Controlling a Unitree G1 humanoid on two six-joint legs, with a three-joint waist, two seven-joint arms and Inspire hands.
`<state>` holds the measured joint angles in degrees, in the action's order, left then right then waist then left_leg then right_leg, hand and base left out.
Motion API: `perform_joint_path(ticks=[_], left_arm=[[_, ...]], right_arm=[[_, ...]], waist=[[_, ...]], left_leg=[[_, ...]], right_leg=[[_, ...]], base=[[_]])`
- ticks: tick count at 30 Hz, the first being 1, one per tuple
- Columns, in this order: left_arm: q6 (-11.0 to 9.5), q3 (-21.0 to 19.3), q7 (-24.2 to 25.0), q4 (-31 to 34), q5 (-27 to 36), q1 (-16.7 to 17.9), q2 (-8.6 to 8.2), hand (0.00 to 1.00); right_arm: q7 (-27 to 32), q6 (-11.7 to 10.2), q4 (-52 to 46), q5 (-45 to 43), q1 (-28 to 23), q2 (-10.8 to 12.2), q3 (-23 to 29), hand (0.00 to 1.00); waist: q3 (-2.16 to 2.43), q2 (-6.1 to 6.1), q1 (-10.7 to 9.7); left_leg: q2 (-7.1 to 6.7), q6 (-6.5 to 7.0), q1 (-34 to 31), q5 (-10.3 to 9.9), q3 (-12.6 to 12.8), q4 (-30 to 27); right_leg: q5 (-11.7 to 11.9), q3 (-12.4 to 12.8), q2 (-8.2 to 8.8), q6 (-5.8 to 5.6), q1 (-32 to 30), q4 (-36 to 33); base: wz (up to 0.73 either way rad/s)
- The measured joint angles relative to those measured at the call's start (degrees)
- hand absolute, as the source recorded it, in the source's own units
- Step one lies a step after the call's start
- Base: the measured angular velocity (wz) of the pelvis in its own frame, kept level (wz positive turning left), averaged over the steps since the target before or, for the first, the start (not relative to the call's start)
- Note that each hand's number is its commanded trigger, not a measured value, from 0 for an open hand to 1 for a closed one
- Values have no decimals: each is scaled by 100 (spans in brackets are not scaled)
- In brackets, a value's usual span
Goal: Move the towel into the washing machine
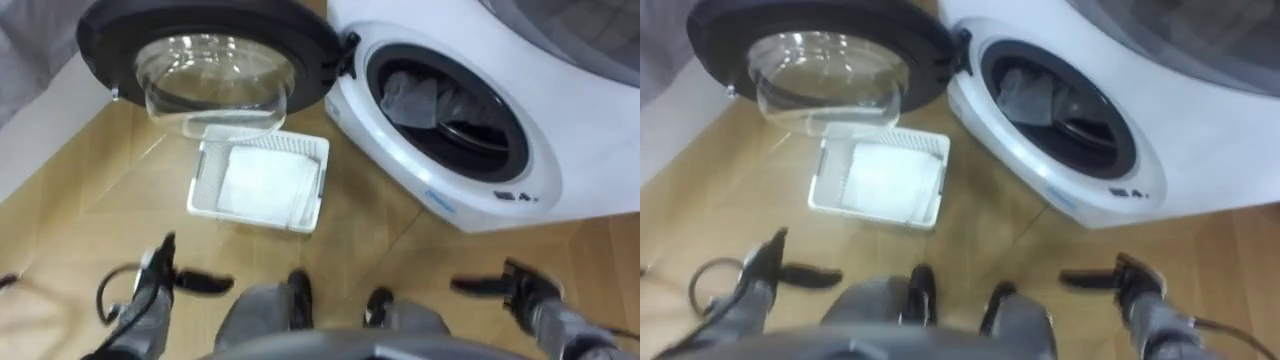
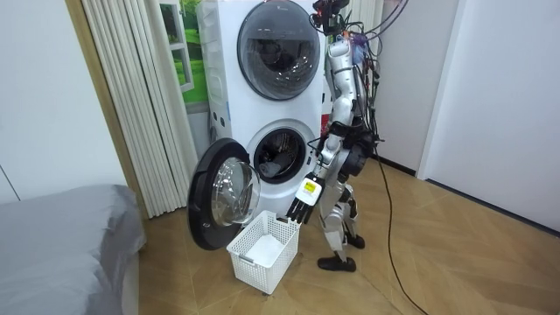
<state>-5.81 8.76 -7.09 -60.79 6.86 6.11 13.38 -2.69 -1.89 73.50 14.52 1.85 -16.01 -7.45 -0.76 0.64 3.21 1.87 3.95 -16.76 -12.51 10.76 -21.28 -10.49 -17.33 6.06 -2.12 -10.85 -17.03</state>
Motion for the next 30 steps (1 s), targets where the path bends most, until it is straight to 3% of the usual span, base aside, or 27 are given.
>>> perform_joint_path(ticks=[1, 6, 12, 14, 16, 19, 30], left_arm=[[0, 0, 21, -1, 40, 110, 15, 0], [10, -208, 169, -278, 22, 357, -1, 0], [122, -462, 338, -405, -23, 450, -58, 0], [167, -587, 407, -407, -23, 449, -134, 0], [179, -696, 529, -444, -24, 452, -195, 0], [211, -890, 629, -467, -27, 500, -251, 0], [706, -1347, 648, -528, -160, 513, -383, 0]], right_arm=[[-1, -3, -19, -118, -100, 34, -17, 0], [-165, -4, -91, -395, -313, 59, -13, 0], [-424, -7, -309, -507, -567, 153, 8, 0], [-458, -7, -337, -580, -585, 217, 82, 0], [-531, -7, -331, -602, -626, 258, 210, 0], [-629, -5, -280, -593, -695, 278, 324, 0], [-758, 226, -51, -338, -718, 401, 605, 0]], waist=[[27, 2, -33], [67, -33, -120], [59, -163, -127], [57, -160, -125], [20, -147, -132], [23, -130, -131], [8, -166, -134]], left_leg=[[0, -13, 68, 6, -5, 47], [-55, -69, 514, 68, -8, 331], [-82, -124, 993, 56, 2, 569], [-75, -143, 1054, 44, 3, 605], [-75, -166, 1245, 31, 1, 700], [-80, -194, 1455, 16, 1, 817], [-125, -212, 1798, 24, 4, 1009]], right_leg=[[4, -3, -12, 2, 80, 49], [-1, 2, -25, -4, 458, 315], [-8, -3, -70, -29, 944, 565], [-7, 4, -88, -29, 1027, 599], [-7, 2, -113, -30, 1217, 674], [-10, -8, -131, -34, 1416, 747], [-10, 8, -130, -36, 1650, 854]], base=[[5], [1], [0], [0], [0], [0], [0]])
